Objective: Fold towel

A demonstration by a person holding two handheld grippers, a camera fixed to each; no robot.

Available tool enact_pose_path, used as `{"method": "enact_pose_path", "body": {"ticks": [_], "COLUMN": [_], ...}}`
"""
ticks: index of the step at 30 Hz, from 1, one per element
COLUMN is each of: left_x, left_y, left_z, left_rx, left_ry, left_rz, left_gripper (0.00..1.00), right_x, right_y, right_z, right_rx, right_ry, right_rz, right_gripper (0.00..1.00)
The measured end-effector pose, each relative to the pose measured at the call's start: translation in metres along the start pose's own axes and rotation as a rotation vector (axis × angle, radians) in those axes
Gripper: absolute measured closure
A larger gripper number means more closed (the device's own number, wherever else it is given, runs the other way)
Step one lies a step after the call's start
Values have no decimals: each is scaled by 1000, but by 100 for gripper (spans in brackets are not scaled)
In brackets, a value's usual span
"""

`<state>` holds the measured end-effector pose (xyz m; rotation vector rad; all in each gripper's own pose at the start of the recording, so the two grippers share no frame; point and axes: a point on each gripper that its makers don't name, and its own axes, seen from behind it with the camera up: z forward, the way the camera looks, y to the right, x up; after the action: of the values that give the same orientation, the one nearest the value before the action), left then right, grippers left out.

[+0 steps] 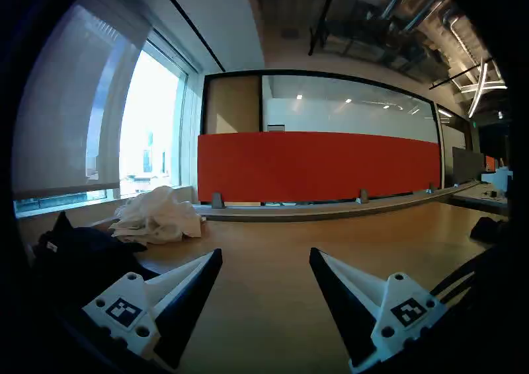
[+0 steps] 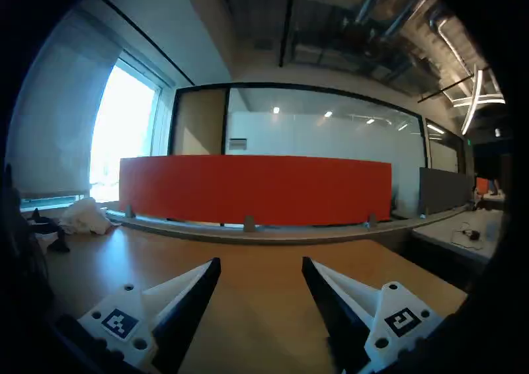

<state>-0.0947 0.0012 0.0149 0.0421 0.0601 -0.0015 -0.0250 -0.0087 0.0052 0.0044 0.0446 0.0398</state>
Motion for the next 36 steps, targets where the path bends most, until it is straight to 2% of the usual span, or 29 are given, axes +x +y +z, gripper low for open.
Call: {"method": "enact_pose_path", "body": {"ticks": [9, 21, 36], "left_x": [0, 0, 0], "left_y": [0, -1, -1], "left_z": [0, 0, -1], "left_rx": [0, 0, 0], "left_ry": [0, 0, 0], "left_rz": [0, 0, 0], "left_gripper": [2, 2, 2], "right_x": [-26, -38, -50], "right_y": [21, 33, 25], "right_z": [4, 3, 0], "right_rx": [-44, -39, -23], "right_ry": [1, 4, 11], "right_rz": [21, 88, 51], "right_gripper": [5, 5, 5]}}
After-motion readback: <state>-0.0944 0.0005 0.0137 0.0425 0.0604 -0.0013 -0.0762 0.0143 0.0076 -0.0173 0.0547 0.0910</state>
